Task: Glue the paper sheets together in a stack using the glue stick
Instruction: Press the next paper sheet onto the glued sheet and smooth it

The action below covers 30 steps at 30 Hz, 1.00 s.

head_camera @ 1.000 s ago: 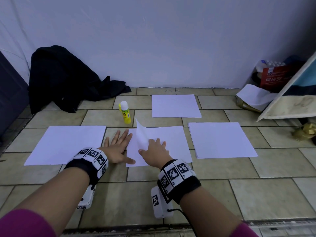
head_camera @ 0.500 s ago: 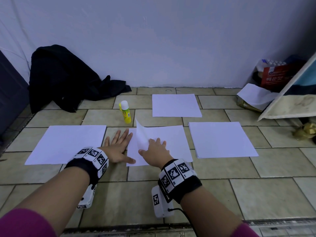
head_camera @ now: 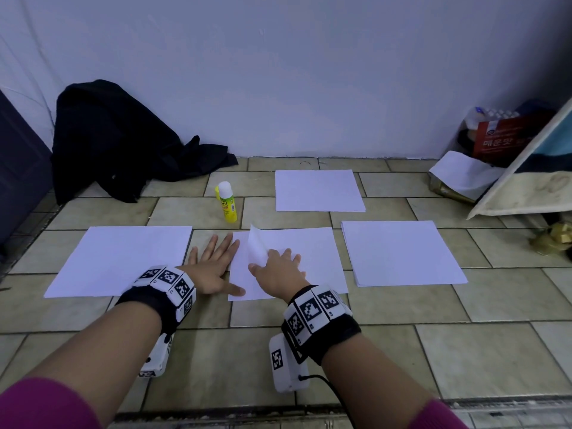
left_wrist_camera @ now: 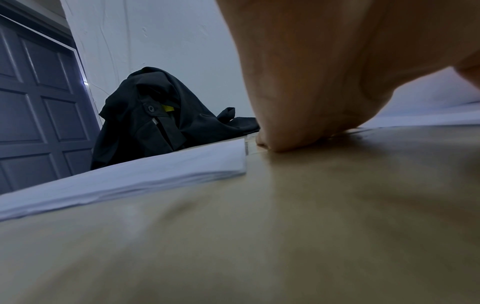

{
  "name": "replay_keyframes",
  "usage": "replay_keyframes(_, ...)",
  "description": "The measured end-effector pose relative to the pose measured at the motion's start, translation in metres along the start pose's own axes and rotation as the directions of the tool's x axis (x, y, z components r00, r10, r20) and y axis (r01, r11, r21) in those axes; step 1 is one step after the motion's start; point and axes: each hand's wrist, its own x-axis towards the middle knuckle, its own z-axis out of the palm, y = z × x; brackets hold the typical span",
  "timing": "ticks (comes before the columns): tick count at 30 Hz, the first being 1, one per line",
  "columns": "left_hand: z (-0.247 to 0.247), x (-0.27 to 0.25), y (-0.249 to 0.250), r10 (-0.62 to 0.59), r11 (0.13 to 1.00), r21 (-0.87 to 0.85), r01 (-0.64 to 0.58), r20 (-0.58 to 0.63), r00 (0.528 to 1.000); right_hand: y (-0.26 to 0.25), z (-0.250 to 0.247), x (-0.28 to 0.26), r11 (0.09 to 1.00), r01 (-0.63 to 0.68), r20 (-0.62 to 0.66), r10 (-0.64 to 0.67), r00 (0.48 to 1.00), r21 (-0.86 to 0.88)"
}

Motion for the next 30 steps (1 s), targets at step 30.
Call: replay_keyframes(30, -0.0064, -0.0099, -0.0014, 0.024, 0.999, -0.03, -0.024, 0.002, 1.0, 0.0059, 0.002, -0.0055, 0.989, 0.076, 0.043, -0.071, 0.997, -0.124)
